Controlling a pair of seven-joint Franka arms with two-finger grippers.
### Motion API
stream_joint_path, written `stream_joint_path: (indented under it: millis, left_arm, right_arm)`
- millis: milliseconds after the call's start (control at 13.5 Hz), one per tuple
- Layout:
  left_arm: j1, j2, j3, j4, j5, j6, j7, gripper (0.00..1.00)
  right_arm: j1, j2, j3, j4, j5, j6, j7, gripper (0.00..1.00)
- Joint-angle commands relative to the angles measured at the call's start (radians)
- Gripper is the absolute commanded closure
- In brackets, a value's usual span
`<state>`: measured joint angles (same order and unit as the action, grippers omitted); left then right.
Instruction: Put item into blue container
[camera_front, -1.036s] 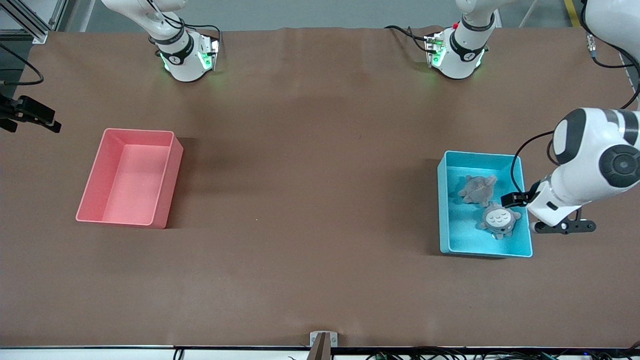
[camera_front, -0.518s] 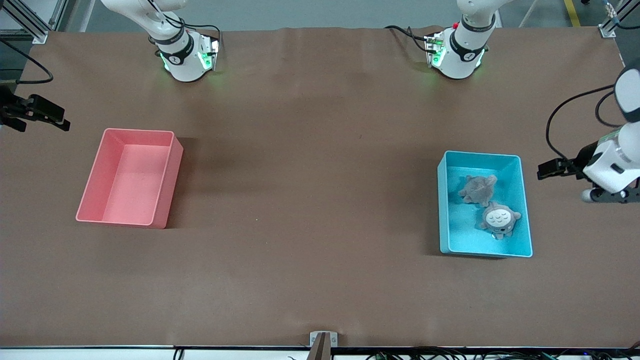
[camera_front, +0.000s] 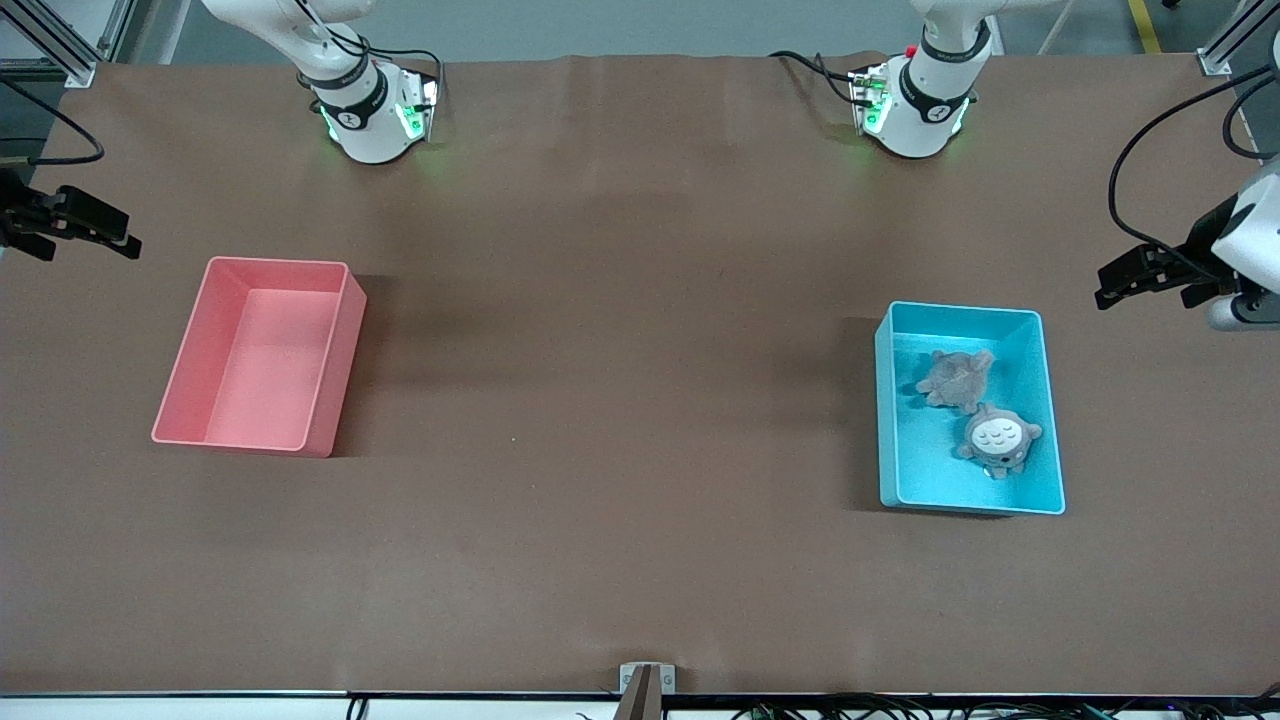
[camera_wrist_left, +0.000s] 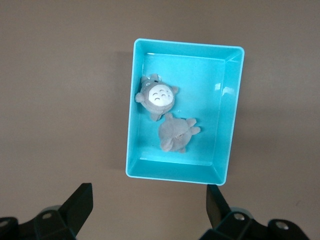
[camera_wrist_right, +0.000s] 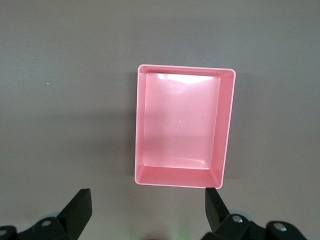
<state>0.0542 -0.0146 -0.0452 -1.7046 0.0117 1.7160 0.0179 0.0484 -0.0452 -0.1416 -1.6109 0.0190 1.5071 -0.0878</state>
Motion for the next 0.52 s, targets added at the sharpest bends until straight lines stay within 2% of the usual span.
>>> stream_joint_path:
  millis: [0,296,444]
  left_arm:
    - [-0.072,-0.001,0.076,0.051,-0.015,-0.033,0.005,0.00]
    - [-0.146,-0.002,0.149,0.079,-0.015,-0.055,0.005,0.00]
    - [-0.137,-0.002,0.145,0.106,-0.013,-0.055,0.002,0.00]
  right_arm:
    - [-0.007,-0.030,-0.001,-0.024,0.012,0.004,-0.007,0.00]
    - [-0.007,-0.030,-0.003,-0.024,0.004,0.007,-0.009,0.00]
    - [-0.007,-0.030,-0.003,-0.023,-0.001,0.007,-0.010,0.00]
